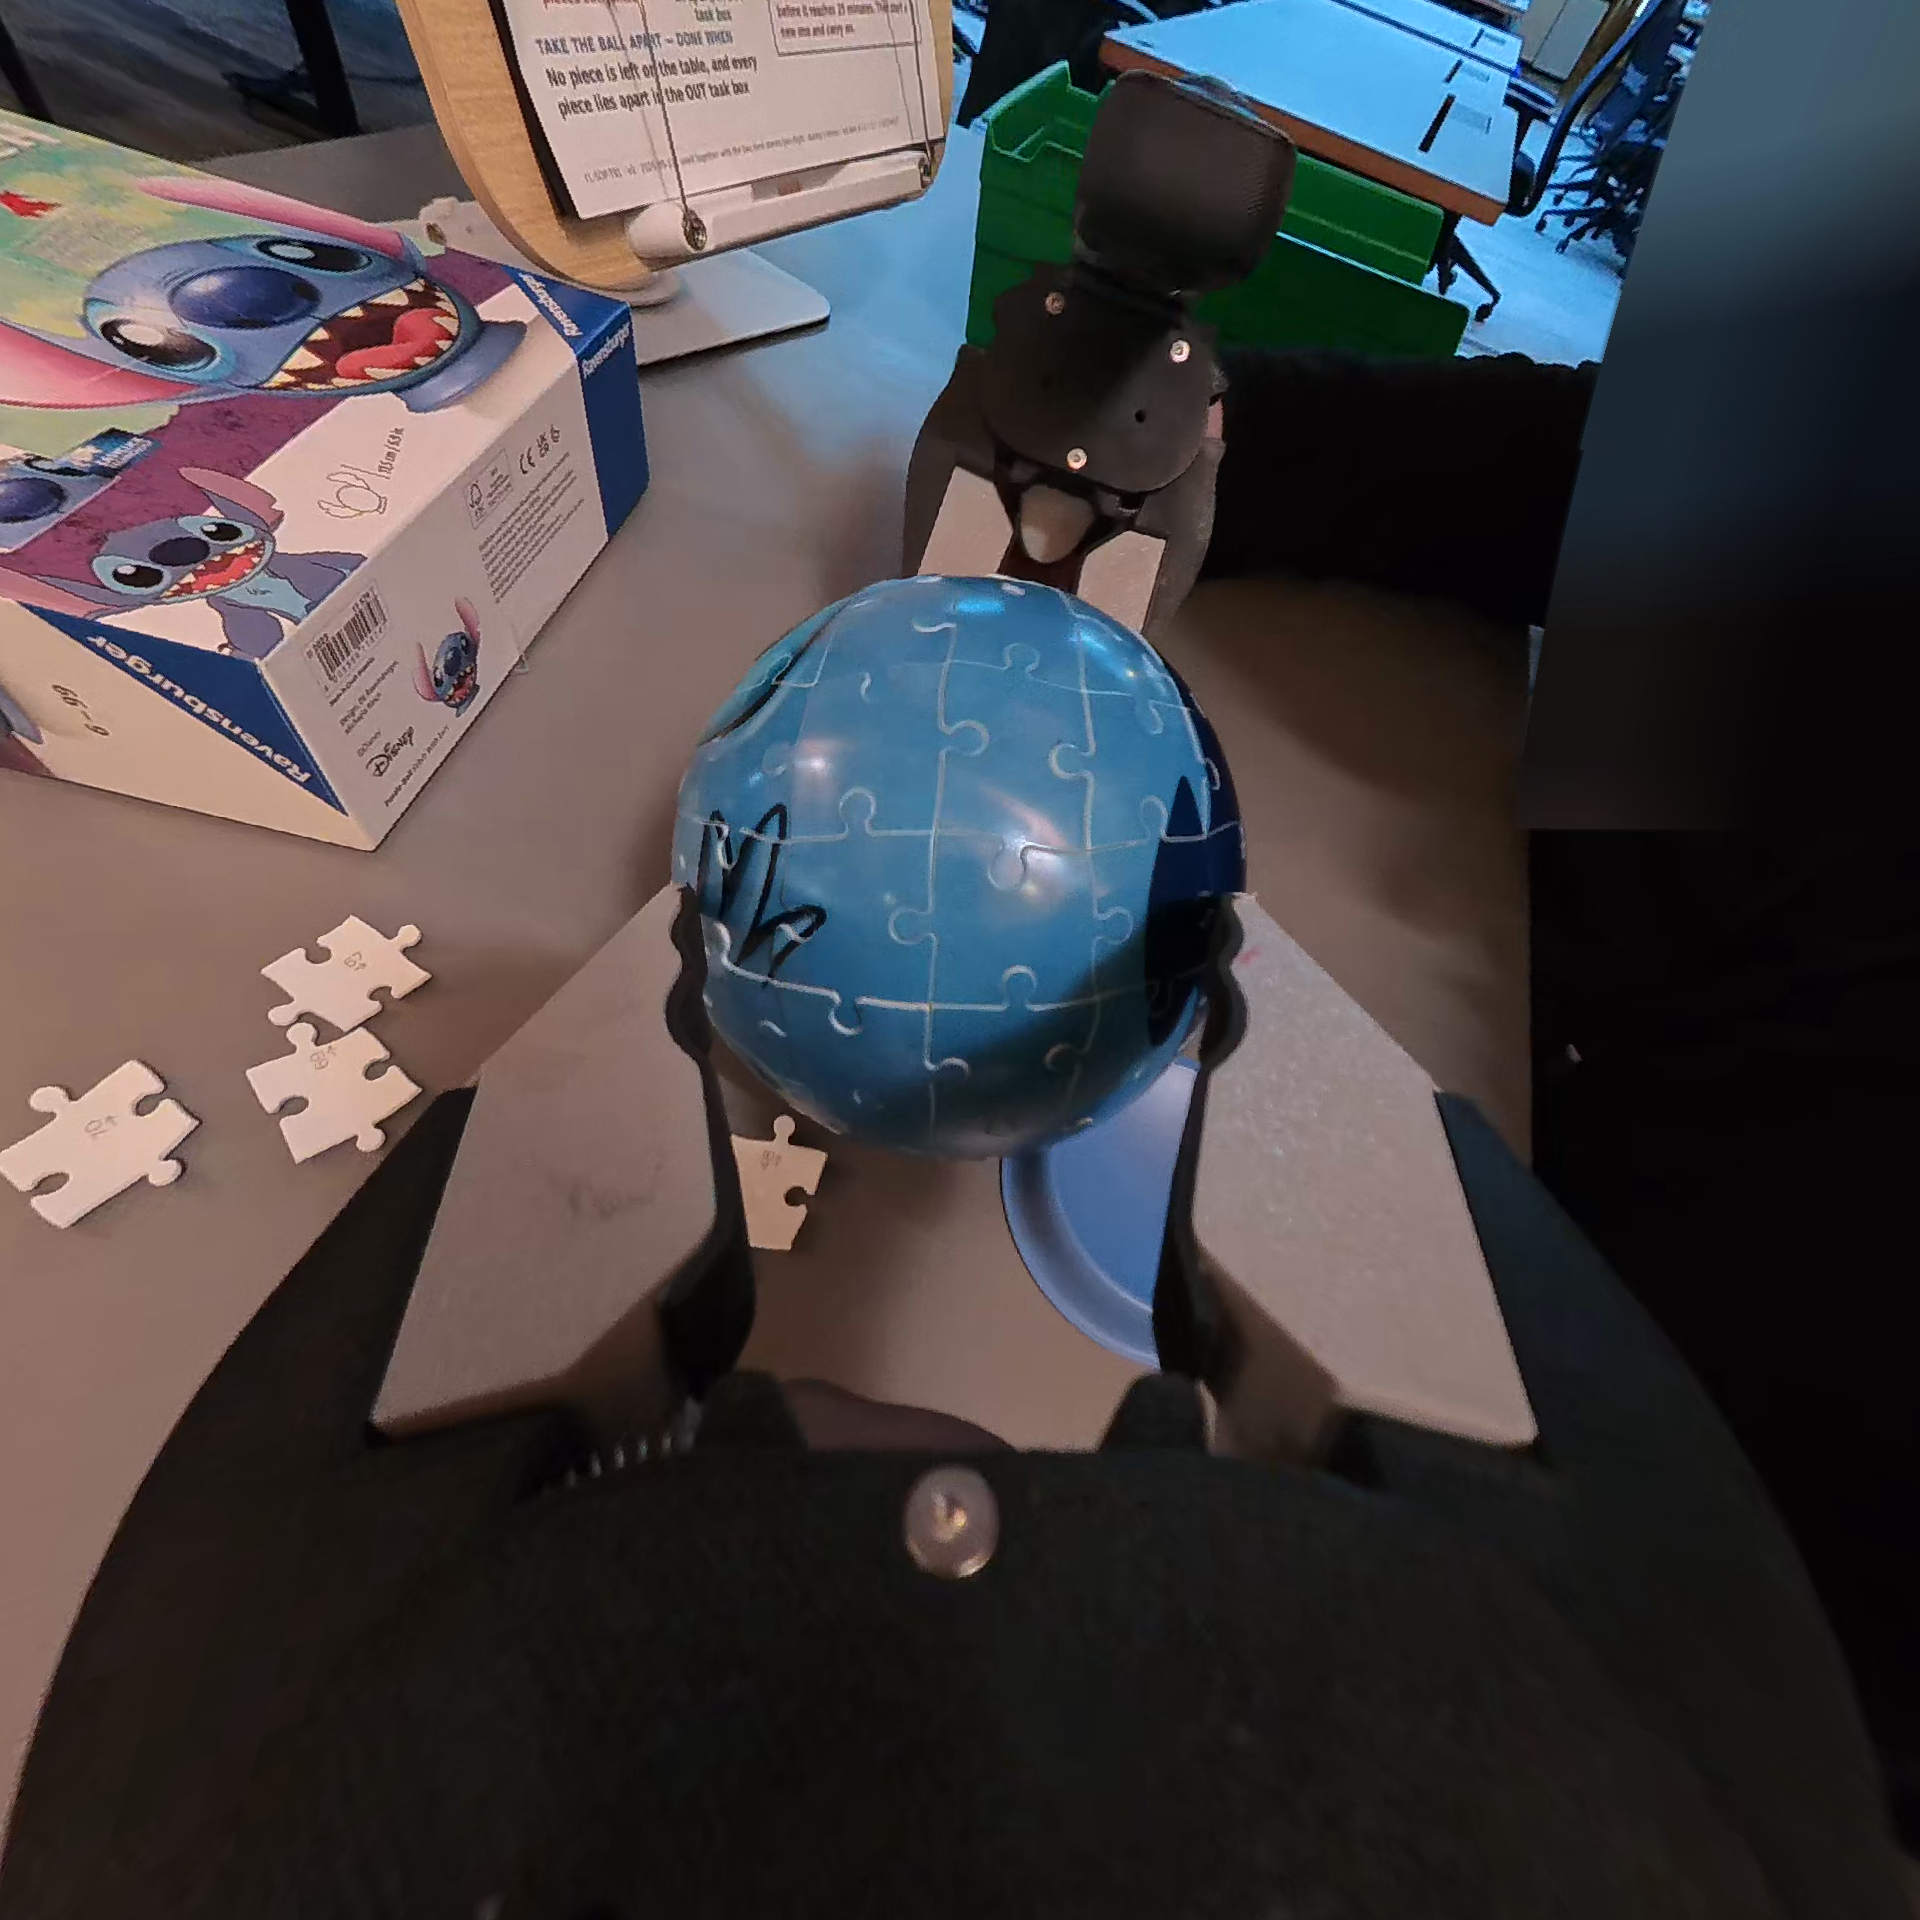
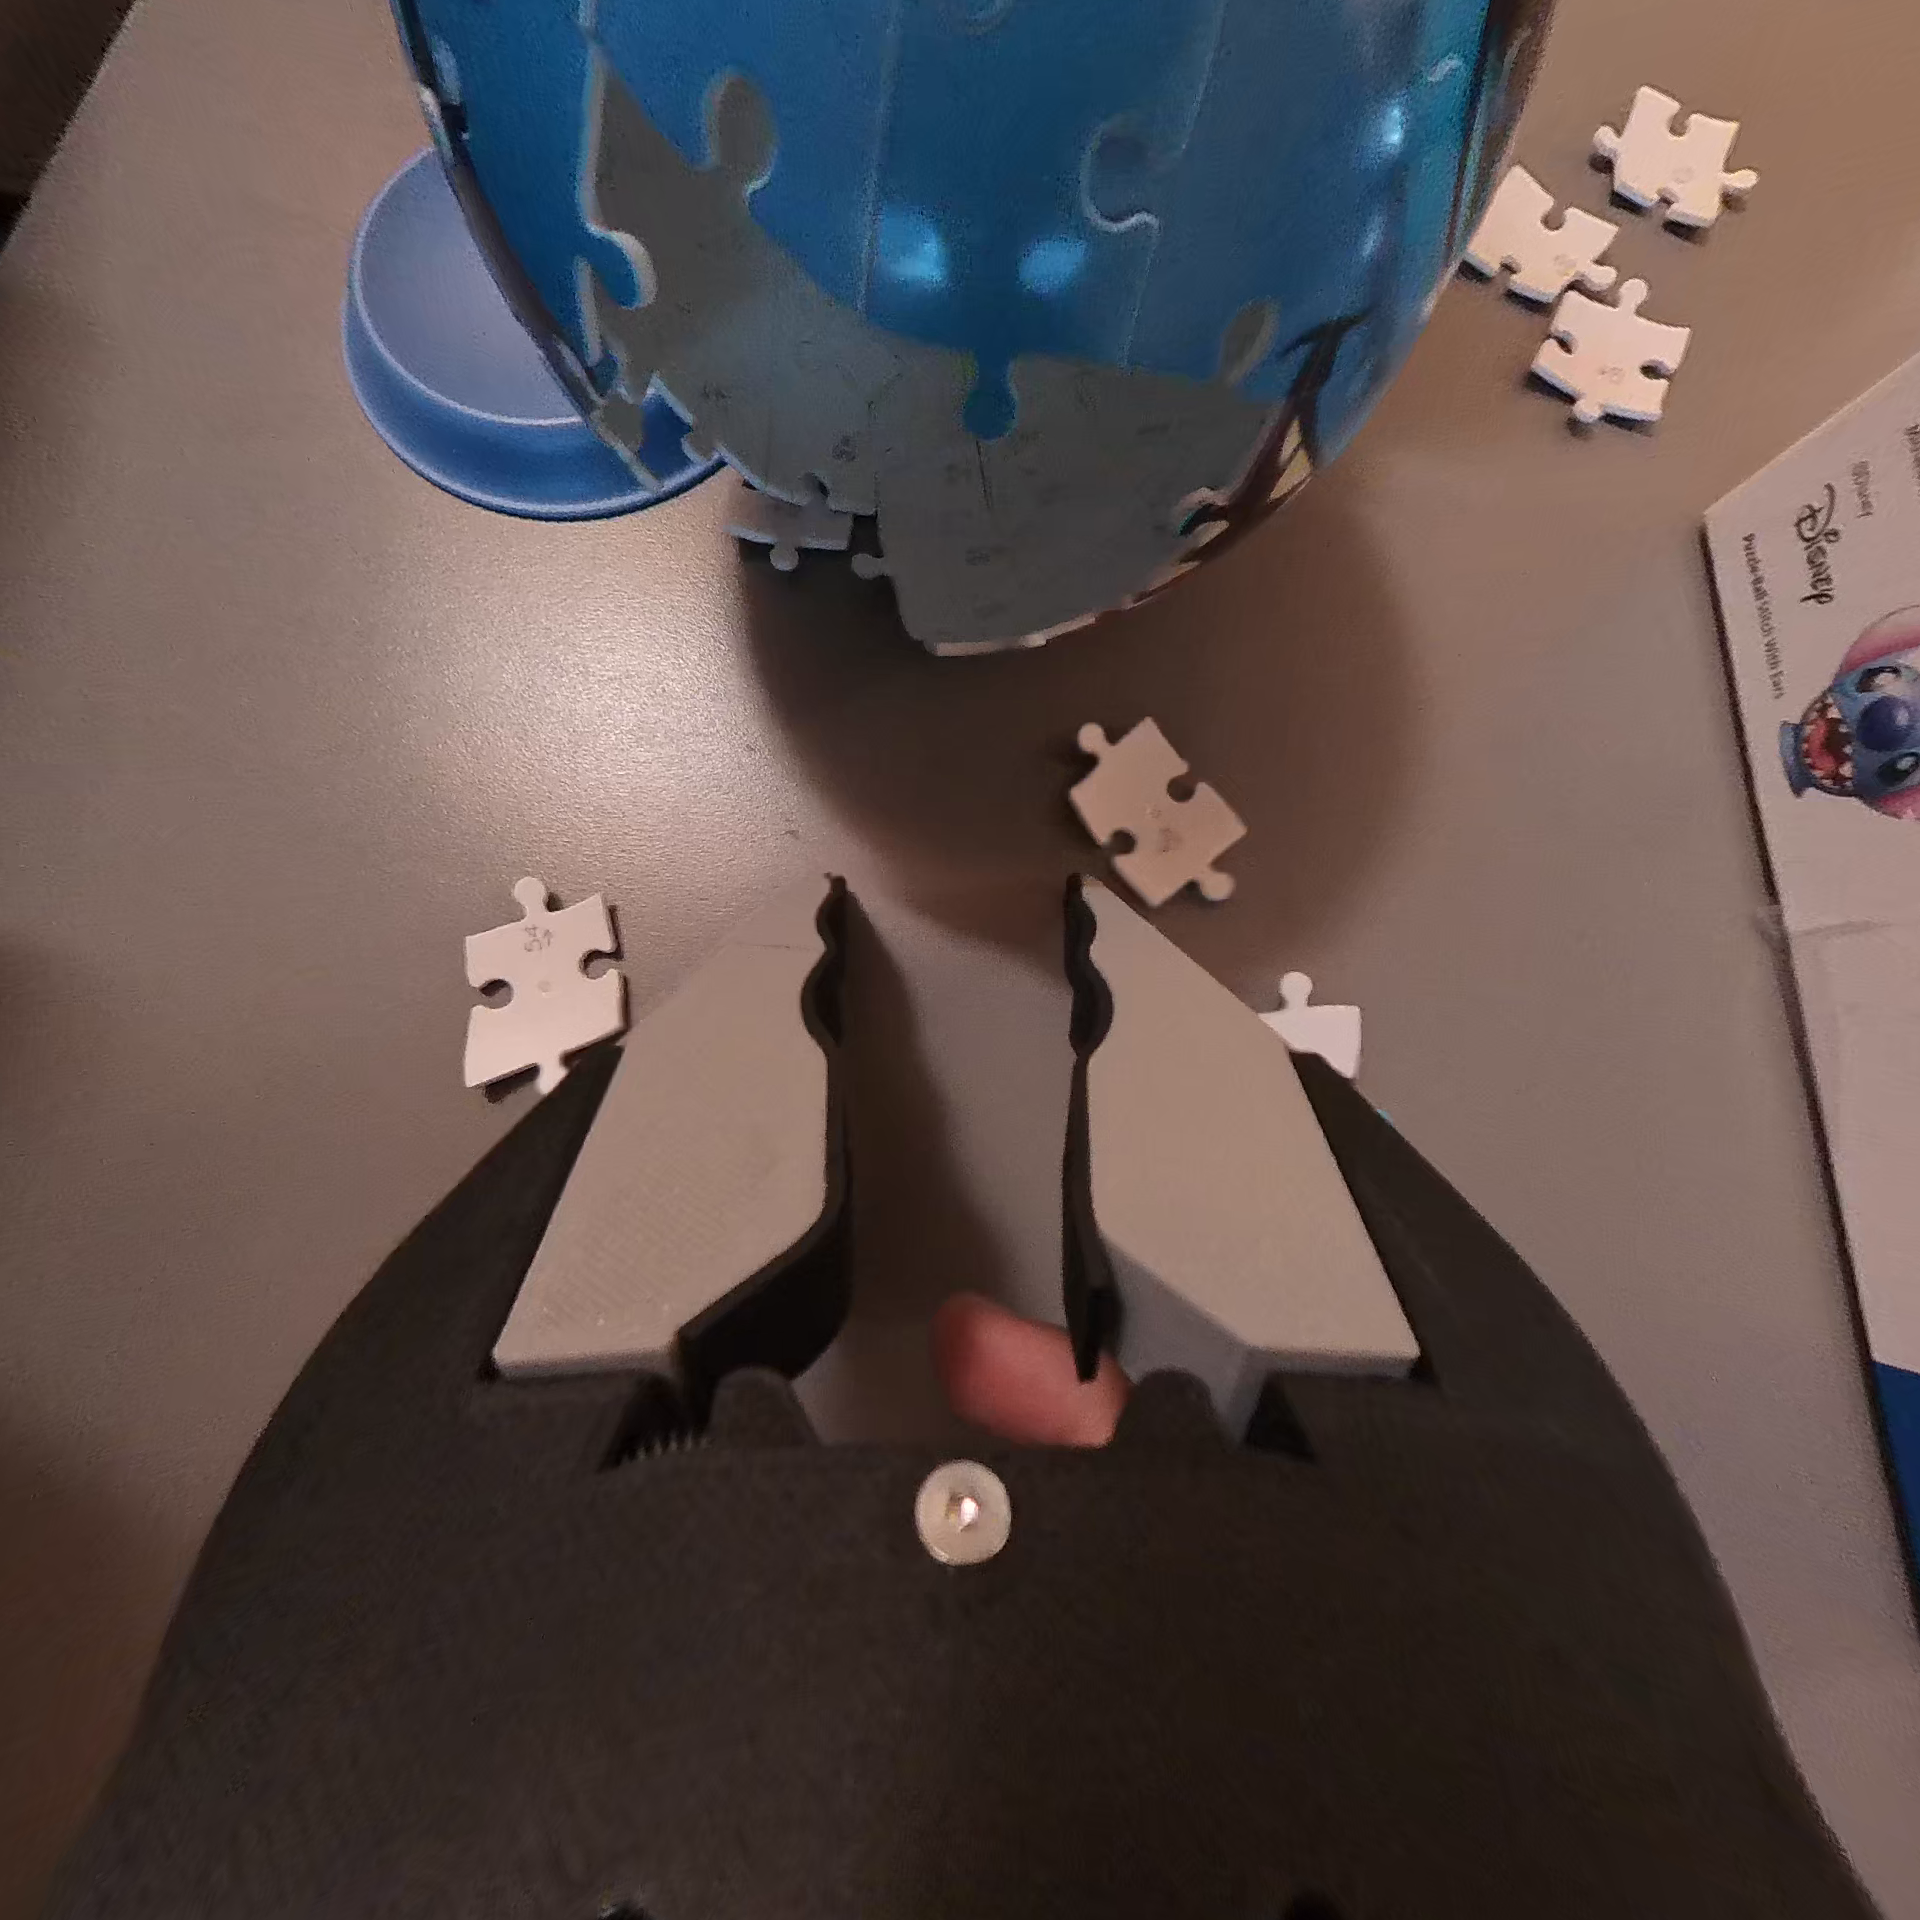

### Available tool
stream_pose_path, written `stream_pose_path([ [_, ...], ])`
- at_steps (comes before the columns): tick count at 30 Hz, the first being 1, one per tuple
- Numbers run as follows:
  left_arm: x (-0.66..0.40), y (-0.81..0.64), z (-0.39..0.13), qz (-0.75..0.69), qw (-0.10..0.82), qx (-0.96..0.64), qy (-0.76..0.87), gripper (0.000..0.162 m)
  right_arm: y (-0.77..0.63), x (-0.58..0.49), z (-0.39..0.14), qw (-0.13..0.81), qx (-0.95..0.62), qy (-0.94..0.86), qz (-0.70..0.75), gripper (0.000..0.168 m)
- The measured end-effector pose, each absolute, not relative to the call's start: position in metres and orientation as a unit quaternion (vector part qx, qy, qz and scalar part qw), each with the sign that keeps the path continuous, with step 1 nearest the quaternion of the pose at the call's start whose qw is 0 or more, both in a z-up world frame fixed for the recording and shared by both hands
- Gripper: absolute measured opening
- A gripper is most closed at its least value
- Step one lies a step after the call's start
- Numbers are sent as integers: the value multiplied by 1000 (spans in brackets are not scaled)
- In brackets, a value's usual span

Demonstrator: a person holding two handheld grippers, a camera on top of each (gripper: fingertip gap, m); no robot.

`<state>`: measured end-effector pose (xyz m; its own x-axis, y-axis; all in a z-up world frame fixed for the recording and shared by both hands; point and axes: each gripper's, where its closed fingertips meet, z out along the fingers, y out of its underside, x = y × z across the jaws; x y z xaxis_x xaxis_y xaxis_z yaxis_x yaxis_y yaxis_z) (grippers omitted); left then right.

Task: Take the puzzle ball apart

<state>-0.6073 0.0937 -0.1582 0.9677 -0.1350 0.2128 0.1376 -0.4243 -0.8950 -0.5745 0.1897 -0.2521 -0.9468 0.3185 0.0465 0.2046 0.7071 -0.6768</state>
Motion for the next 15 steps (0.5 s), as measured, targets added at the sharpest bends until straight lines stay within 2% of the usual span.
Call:
stream_pose_path([
  [5, -607, 91, -156, -105, 542, -834, -4, 93, 197, -608, -237, 131, -184, -894, 387, 45],
  [8, -603, 91, -156, -99, 546, -832, 3, 94, 200, -614, -245, 114, -193, -895, 385, 46],
  [12, -601, 92, -155, -97, 543, -834, 5, 93, 197, -606, -252, 96, -178, -902, 381, 37],
  [15, -601, 93, -155, -93, 543, -835, 9, 92, 199, -598, -252, 104, -164, -906, 375, 38],
])
